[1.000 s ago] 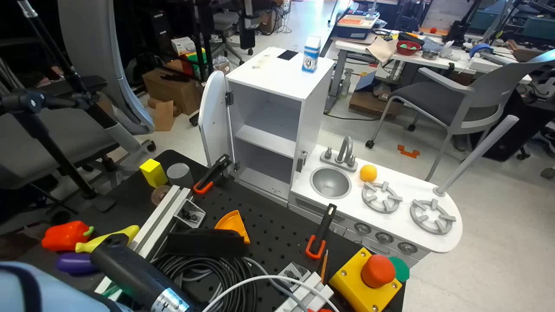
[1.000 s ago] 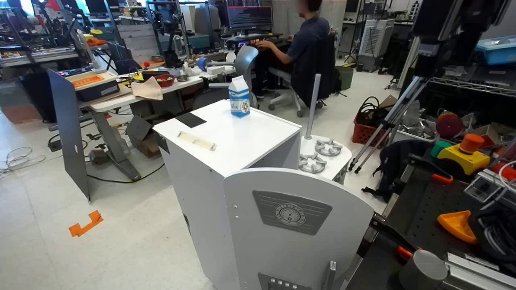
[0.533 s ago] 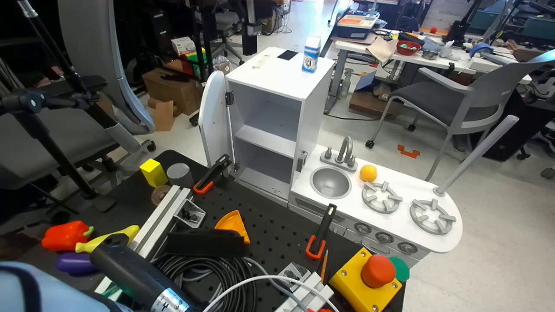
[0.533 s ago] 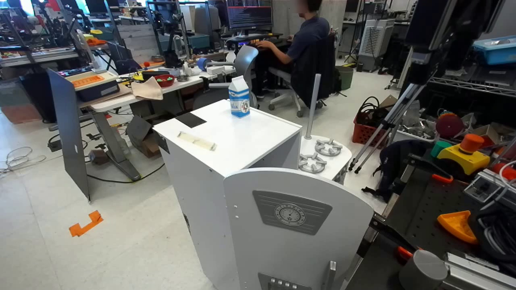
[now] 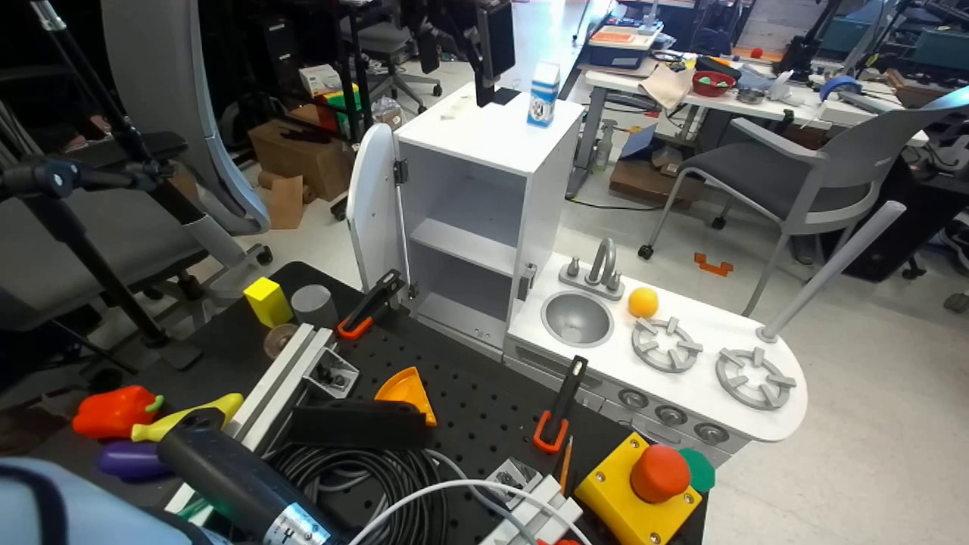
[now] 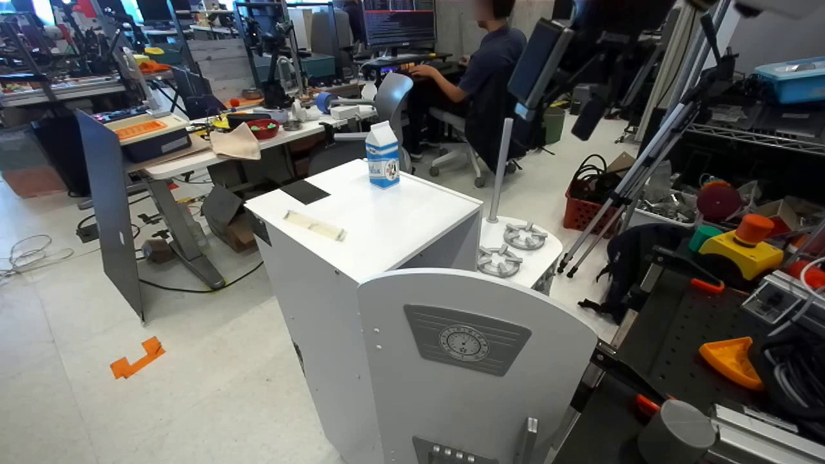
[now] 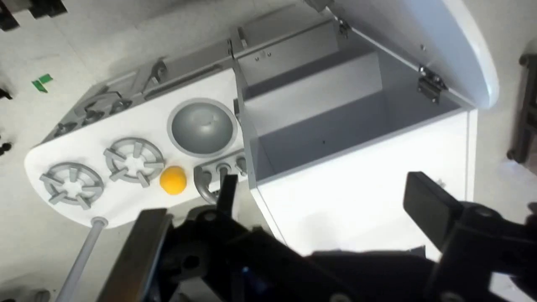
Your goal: Pick the blue carton and drop it on the counter
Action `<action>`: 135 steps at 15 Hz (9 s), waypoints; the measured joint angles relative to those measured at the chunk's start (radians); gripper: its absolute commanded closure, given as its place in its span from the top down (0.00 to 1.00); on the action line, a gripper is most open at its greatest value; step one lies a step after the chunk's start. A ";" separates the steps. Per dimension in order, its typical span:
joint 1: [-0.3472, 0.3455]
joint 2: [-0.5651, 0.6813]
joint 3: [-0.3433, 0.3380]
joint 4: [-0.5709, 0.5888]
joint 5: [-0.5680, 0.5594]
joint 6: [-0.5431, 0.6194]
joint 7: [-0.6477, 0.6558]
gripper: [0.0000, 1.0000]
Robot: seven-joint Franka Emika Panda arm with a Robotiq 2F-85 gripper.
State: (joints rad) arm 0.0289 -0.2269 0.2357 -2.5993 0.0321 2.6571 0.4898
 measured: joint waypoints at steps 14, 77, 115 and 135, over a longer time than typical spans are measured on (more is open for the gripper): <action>-0.095 0.604 -0.043 0.497 -0.773 0.191 0.752 1.00; -0.075 1.353 -0.530 1.296 -0.118 -0.315 1.048 0.21; -0.176 1.710 -0.390 1.897 -0.083 -0.686 1.637 0.21; -0.153 1.710 -0.393 1.923 -0.083 -0.711 1.680 1.00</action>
State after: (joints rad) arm -0.1241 1.4832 -0.1573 -0.6763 -0.0509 1.9457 2.1694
